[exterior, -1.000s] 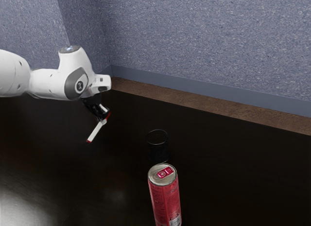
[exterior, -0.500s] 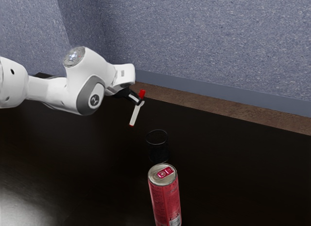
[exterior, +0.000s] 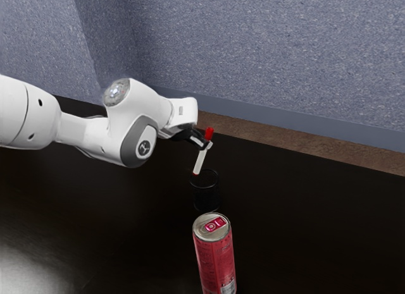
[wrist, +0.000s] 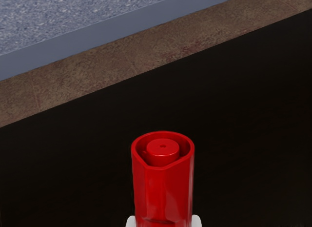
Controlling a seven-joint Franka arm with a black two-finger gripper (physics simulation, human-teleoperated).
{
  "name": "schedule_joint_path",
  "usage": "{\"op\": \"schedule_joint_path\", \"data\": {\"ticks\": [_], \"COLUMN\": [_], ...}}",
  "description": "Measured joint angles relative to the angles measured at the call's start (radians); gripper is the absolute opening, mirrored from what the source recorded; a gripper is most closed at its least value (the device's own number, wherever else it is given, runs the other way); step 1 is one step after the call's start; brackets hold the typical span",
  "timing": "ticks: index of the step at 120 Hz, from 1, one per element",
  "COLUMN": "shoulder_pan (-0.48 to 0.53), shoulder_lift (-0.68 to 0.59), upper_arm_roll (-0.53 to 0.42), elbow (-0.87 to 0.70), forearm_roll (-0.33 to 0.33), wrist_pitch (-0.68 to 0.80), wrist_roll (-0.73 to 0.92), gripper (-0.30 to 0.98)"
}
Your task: Put the marker into the pen holder.
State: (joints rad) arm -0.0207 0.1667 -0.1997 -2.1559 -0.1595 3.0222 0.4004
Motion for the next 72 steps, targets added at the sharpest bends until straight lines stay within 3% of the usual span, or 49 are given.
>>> {"op": "schedule_joint_path", "data": {"ticks": [39, 58, 72], "shoulder_pan": [0.002, 0.002, 0.001], "shoulder_lift": [0.068, 0.079, 0.079], "upper_arm_roll": [-0.014, -0.015, -0.021], "elbow": [0.005, 0.007, 0.007], "forearm_roll": [-0.012, -0.019, -0.029], "wrist_pitch": [0.03, 0.028, 0.023], "wrist_roll": [0.013, 0.012, 0.011], "gripper": [-0.05, 0.29, 0.46]}}
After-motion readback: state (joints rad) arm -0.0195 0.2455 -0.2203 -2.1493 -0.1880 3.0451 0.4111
